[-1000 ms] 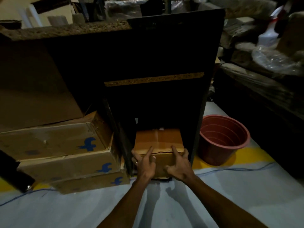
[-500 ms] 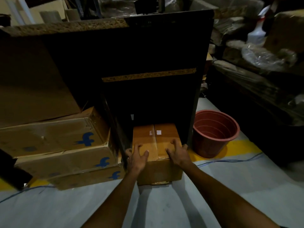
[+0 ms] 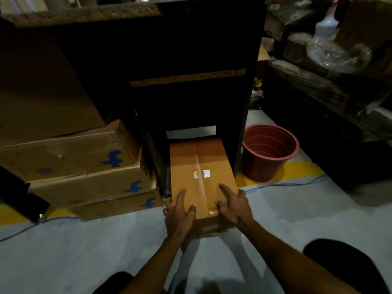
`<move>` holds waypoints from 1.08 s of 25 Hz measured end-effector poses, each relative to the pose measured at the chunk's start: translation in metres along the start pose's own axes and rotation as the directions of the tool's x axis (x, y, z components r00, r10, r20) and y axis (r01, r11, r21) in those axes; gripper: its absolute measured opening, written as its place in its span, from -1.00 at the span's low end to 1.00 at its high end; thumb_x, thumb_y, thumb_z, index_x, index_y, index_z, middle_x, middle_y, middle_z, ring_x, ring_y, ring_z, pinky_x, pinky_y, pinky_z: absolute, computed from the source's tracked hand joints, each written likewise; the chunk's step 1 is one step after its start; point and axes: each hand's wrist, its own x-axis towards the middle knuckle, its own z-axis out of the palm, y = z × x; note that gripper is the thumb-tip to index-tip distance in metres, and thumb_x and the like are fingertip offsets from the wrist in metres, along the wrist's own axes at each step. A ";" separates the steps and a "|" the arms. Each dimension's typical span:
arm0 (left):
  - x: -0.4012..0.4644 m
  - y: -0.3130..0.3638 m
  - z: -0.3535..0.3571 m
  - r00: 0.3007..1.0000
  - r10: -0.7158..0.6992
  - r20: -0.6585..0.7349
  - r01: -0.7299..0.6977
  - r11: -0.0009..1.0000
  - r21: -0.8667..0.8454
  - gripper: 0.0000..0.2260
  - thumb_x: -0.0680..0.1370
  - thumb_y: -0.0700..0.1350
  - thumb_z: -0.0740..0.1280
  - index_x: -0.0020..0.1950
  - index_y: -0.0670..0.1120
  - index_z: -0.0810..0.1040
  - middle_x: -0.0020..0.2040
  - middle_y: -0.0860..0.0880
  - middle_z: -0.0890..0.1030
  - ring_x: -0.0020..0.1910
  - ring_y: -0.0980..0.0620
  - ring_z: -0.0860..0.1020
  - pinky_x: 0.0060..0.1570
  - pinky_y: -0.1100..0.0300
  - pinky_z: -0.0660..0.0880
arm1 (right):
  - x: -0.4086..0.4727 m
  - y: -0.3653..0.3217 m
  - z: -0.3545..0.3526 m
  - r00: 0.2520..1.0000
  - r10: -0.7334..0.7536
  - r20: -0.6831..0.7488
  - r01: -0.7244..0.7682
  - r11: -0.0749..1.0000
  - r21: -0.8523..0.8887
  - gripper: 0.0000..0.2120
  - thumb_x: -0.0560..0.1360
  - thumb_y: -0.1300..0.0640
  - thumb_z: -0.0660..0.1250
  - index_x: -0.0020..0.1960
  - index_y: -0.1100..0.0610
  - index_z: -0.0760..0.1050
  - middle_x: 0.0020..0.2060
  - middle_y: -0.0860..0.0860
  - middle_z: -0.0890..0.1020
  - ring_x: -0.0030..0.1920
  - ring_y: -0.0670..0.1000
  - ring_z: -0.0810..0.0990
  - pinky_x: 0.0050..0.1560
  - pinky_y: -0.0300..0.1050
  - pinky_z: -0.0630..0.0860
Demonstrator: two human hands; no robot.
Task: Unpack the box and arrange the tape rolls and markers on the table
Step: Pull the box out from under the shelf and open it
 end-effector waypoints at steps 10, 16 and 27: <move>-0.009 0.001 0.011 0.984 0.178 -0.004 -0.177 0.979 0.104 -0.43 0.58 0.20 0.19 0.53 0.25 0.03 0.55 -0.06 -0.12 0.45 -0.21 0.19 0.31 -0.14 0.39 | 0.000 0.003 0.000 0.999 -0.022 0.037 0.026 0.994 -0.109 -0.27 0.49 -0.33 0.21 0.51 -0.30 -0.10 0.46 0.24 0.12 0.36 0.32 0.31 0.35 0.22 0.38; 0.002 0.010 0.008 0.989 0.147 0.030 -0.150 0.971 0.186 -0.36 0.56 0.21 0.23 0.56 0.27 -0.02 0.55 -0.09 -0.21 0.45 -0.28 0.15 0.40 -0.18 0.24 | 0.005 -0.008 0.007 1.000 -0.005 0.010 0.006 0.997 -0.074 -0.23 0.46 -0.36 0.23 0.51 -0.35 -0.15 0.53 0.19 -0.12 0.43 0.39 0.15 0.38 0.32 0.26; -0.045 0.004 0.009 0.998 0.044 -0.040 -0.037 0.985 0.166 -0.38 0.51 0.12 0.33 0.52 0.24 0.17 0.48 -0.11 0.05 0.36 -0.20 0.22 0.32 -0.09 0.30 | -0.042 0.006 0.001 0.995 0.035 0.090 -0.026 0.994 -0.104 -0.17 0.45 -0.30 0.31 0.54 -0.27 -0.12 0.44 0.22 0.06 0.33 0.37 0.30 0.35 0.23 0.36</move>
